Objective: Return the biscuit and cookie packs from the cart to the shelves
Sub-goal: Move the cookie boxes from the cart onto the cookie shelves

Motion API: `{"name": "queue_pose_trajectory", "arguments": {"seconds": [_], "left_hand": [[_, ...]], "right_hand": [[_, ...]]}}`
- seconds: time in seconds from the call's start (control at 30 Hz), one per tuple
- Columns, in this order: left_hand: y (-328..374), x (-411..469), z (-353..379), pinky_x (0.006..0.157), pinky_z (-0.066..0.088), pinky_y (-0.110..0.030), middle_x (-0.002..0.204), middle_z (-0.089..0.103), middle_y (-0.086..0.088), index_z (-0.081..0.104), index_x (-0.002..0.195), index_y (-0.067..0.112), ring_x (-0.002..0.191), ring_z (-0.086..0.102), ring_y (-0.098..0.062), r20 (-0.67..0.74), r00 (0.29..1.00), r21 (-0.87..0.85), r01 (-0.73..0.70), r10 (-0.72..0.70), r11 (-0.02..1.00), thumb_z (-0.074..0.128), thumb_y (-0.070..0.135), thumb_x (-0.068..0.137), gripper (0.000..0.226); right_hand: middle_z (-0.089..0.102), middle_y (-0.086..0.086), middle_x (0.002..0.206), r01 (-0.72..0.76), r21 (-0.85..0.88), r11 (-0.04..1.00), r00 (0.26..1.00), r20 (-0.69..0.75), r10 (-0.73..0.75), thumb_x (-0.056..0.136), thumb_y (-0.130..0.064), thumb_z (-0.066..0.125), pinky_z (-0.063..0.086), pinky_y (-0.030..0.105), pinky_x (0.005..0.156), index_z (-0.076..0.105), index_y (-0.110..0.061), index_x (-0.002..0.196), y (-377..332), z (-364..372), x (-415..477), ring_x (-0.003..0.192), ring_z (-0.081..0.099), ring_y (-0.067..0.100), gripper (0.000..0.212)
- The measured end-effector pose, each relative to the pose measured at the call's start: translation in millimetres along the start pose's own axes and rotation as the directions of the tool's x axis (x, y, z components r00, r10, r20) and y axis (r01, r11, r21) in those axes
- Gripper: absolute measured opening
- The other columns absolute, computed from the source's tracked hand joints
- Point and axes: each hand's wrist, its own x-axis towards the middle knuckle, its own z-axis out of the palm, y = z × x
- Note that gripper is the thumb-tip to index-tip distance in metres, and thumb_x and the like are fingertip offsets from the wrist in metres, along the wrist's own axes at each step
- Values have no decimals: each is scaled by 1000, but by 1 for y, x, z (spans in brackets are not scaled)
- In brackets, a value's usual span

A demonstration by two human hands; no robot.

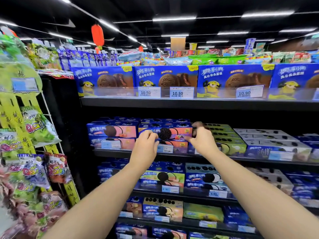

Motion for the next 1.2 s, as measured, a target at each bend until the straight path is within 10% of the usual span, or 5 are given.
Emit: {"name": "queue_pose_trajectory", "arguments": {"seconds": [0.3,0.8,1.2], "left_hand": [[16,-22,-1,93,45,-38,119,58,-4,63,123,11,109,55,-26,78,997,-9,-28,29,1000,58,24,100,26],[107,-184,98,83,49,-44,103,63,-8,61,104,14,100,58,-30,421,868,-218,-185,264,958,47,29,102,21],[82,-429,245,77,48,-41,101,66,-10,55,100,18,95,63,-36,840,532,-134,3,112,991,47,29,98,14]], "right_hand": [[62,-4,91,76,-43,996,995,-60,-79,97,-23,65,50,31,77,61,-22,96,-10,-10,-54,85,61,18,4],[71,4,91,-103,-366,925,967,181,179,94,-24,60,50,39,81,69,-16,91,109,-21,-271,91,65,29,12],[69,7,113,-142,-413,900,653,644,399,99,-30,52,53,39,88,66,-20,113,297,142,-452,102,66,30,22]]}}
